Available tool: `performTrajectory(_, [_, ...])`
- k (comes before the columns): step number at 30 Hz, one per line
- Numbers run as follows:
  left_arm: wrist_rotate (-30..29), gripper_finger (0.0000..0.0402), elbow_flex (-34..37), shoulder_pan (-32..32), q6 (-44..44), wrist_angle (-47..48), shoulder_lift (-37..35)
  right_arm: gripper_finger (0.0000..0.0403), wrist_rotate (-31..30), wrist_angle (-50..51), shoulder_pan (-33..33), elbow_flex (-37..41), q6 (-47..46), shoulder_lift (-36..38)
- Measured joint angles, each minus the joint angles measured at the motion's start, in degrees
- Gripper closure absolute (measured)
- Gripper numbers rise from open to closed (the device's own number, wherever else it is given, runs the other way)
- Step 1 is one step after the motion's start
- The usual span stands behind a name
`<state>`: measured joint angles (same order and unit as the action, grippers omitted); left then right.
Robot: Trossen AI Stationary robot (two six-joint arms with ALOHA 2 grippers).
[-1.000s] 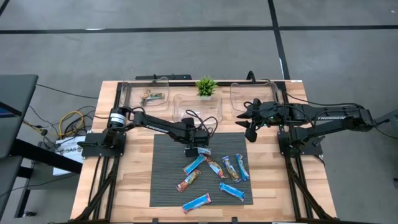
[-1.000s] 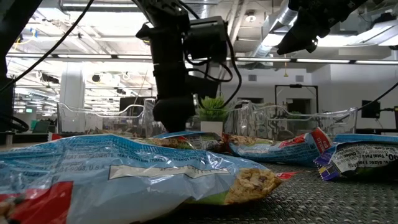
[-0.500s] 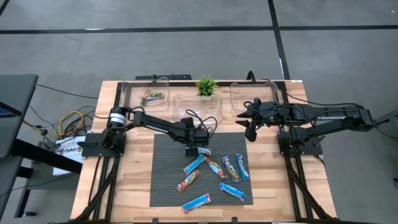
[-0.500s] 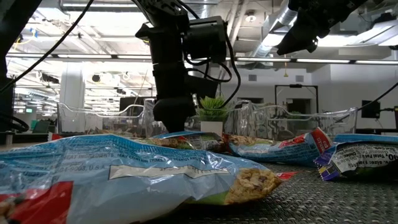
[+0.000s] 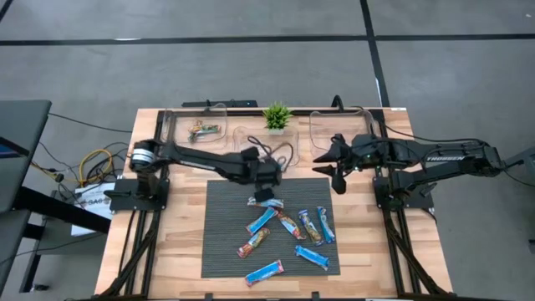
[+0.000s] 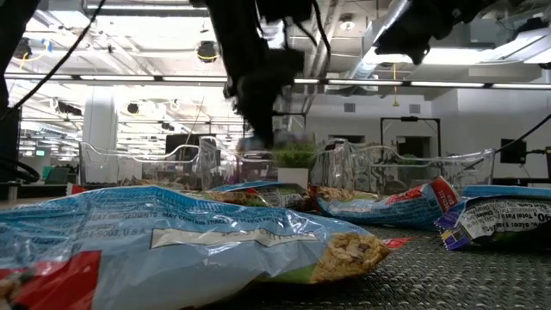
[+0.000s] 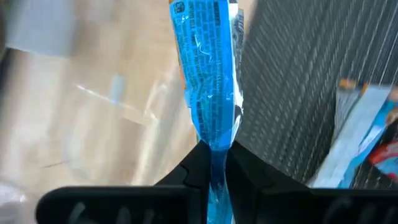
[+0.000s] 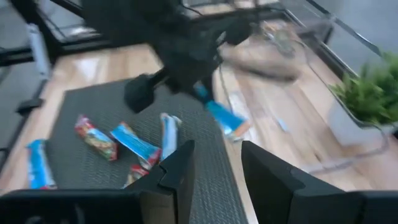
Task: Pick and place Granola Bars by type
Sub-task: Put the blue granola bar into the left transparent bin
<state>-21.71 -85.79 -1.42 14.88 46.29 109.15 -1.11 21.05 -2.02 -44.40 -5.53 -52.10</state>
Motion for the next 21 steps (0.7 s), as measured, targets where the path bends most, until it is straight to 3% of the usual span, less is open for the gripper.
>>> performTrajectory(5, [-4.66, 0.0376, -0.1, 1.89, 2.23, 2.07, -6.85, 0.028, 4.53, -1.45, 0.0, 0.0, 0.01, 0.0])
performTrajectory(11, [-13.12, 0.0376, -0.12, 5.99, 3.5, 9.69, -12.72, 0.028, 2.4, -3.67, -0.82, 0.0, 0.83, -0.02])
performTrajectory(21, [-19.59, 0.0376, -0.1, 21.16, 3.81, 29.61, -15.15, 0.028, 1.89, -5.23, -4.86, 0.0, 1.04, -0.02])
